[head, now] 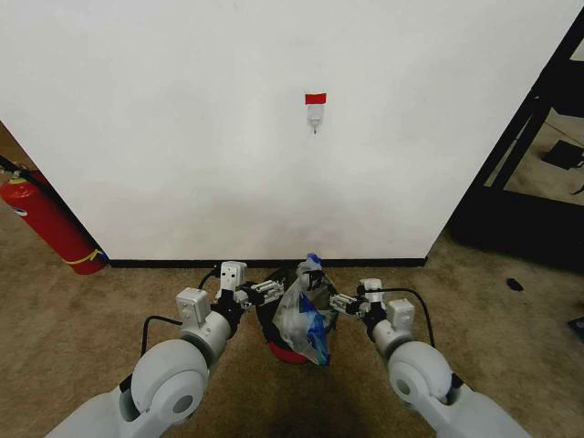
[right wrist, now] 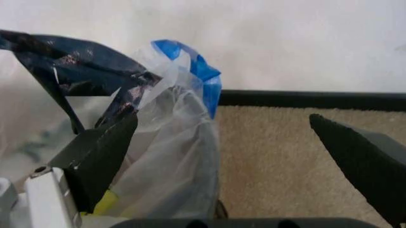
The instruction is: Pick up the garbage bag from the wall and place it over the trash bin.
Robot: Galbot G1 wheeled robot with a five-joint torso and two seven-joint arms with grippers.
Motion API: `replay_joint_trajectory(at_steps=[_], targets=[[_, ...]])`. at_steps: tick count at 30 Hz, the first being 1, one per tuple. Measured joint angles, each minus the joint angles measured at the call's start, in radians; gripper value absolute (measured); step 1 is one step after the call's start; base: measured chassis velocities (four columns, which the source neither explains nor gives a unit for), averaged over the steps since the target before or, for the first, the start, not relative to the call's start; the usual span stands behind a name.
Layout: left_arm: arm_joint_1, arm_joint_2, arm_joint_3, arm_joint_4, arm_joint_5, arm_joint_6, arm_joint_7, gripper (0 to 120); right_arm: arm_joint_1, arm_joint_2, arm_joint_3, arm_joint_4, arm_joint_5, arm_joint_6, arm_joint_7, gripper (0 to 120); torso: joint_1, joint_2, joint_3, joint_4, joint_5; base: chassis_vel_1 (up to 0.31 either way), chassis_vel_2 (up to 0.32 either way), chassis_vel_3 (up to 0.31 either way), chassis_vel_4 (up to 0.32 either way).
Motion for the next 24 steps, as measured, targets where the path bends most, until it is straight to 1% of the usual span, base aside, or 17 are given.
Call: replay_joint_trajectory(at_steps=[4,11,12,13,15,16,17,18,19,24], targets=[[0.001,0.001,-0.001,0.002,0.001,-0.001,0.000,100,0.036,0.023,-0.031,-0.031,0.037,-0.018,0.027,100,0.000,0.000,0.000,0.0000,0.0000,0.000,0.000,0.000,0.000],[-0.012,0.000,0.001,0.007,0.002,-0.003,0.000,100,0.060,0.047,-0.068,-0.070,0.055,-0.039,0.054,100,0.000,0.000,0.000,0.0000,0.0001,0.000,0.000,0.000,0.000],[-0.014,-0.001,0.001,0.007,0.002,-0.003,0.000,100,0.062,0.051,-0.070,-0.077,0.060,-0.043,0.060,98,0.000,0.000,0.000,0.0000,0.0001,0.000,0.000,0.000,0.000],[-0.014,-0.001,0.001,0.007,0.002,-0.003,0.000,100,0.062,0.051,-0.070,-0.077,0.060,-0.043,0.060,98,0.000,0.000,0.000,0.0000,0.0001,0.000,0.000,0.000,0.000],[-0.014,-0.002,0.002,0.007,0.002,-0.004,0.000,100,0.066,0.055,-0.072,-0.088,0.074,-0.047,0.068,90,0.000,0.000,0.000,0.0000,0.0001,0.000,0.000,0.000,0.000],[-0.014,-0.002,0.002,0.007,0.002,-0.004,0.000,100,0.066,0.055,-0.072,-0.088,0.074,-0.047,0.068,90,0.000,0.000,0.000,0.0000,0.0001,0.000,0.000,0.000,0.000],[-0.014,-0.003,0.002,0.007,0.002,-0.004,0.000,100,0.068,0.055,-0.071,-0.091,0.089,-0.050,0.072,82,0.000,0.000,0.000,0.0000,0.0001,0.000,0.000,0.000,0.000],[-0.013,-0.003,0.002,0.007,0.000,-0.005,0.000,100,0.070,0.055,-0.071,-0.092,0.102,-0.052,0.076,78,0.000,0.000,0.000,0.0000,0.0001,0.000,0.000,0.000,0.000],[-0.013,-0.003,0.002,0.007,0.000,-0.005,0.000,100,0.070,0.055,-0.071,-0.092,0.102,-0.052,0.076,78,0.000,0.000,0.000,0.0000,0.0001,0.000,0.000,0.000,0.000],[-0.020,-0.005,0.003,0.006,-0.014,-0.005,-0.009,100,0.077,0.057,-0.071,-0.094,0.144,-0.068,0.091,56,0.000,0.000,0.000,0.0000,0.0001,0.000,0.000,0.000,0.000]])
